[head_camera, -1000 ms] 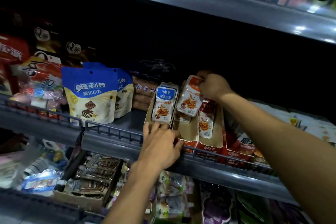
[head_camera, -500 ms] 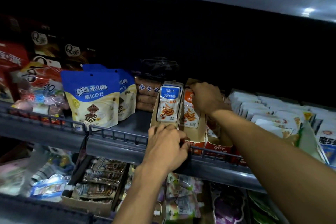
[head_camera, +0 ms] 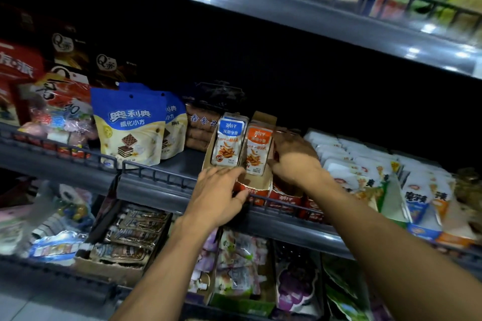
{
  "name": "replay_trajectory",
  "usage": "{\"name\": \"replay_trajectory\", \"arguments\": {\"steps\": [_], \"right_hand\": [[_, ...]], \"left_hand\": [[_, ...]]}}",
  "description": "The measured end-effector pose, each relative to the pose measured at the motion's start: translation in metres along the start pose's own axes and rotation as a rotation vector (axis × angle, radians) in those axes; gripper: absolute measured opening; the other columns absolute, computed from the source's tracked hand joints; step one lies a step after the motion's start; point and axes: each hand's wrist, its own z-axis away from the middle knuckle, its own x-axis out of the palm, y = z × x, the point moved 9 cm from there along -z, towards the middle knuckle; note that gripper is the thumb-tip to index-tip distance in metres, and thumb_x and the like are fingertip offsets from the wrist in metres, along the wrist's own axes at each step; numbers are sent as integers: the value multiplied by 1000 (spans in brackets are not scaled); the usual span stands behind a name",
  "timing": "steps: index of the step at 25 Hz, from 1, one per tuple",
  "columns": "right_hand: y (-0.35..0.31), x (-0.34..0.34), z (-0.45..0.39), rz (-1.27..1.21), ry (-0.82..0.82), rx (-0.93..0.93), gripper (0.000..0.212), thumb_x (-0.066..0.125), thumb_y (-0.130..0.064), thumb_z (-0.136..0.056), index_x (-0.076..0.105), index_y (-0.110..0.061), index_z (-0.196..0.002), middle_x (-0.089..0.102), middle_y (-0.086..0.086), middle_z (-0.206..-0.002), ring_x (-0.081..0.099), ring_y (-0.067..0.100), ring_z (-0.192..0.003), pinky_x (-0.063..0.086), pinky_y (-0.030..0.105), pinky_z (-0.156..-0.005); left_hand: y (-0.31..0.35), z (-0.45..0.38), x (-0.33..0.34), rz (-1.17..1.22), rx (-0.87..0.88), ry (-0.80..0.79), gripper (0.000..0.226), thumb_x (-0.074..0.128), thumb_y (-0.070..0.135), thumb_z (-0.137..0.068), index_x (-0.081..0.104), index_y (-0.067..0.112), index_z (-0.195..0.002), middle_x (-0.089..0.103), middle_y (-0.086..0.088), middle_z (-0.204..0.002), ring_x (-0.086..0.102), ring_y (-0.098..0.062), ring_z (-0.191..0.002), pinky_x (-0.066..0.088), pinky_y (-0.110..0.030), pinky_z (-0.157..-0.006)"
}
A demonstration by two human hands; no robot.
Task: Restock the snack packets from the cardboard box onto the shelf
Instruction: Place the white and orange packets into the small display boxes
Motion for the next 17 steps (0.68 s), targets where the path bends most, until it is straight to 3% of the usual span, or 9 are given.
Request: {"name": "replay_trajectory", "arguments": {"steps": [3,6,9,11,17], "right_hand": [[1,-18,24,98,-41,-23,32,58,-32,-89,56,-18,-117,63,10,-111,60,28,-101,50,37,-84],[-5,-12,30,148,-219,-76,17,56,-22,-91,61,-18,-107,65,6,-105,60,24,-93,50,35,-82],[-9,34,40,56,-606,-95,27,49,-13,-95,58,-17,-121,59,4,-122,57,22,-106,48,36,-95],[-4,51,39,109,-759,-63,38,46,-13,-96,49,-16,-134,50,6,-137,51,25,-121,43,39,-104],[-1,65,27,173,-823,-1,50,39,-22,-97,33,-17,-147,35,10,-152,39,30,-135,35,47,-111]], "left_hand": [[6,16,0,-53,5,-27,59,55,42,-95,37,28,-149,47,4,-148,34,-17,-139,9,-37,-122],[6,23,2,-93,16,-49,60,53,43,-96,34,28,-150,44,4,-150,30,-17,-141,-2,-36,-123],[6,22,3,-92,22,-56,59,54,42,-95,36,29,-149,46,5,-148,32,-17,-140,0,-36,-123],[6,20,4,-88,23,-50,59,55,42,-94,37,29,-149,47,6,-147,33,-17,-138,1,-37,-124],[1,10,7,-99,39,-40,57,57,40,-93,40,28,-146,52,5,-141,38,-18,-135,8,-39,-123]]}}
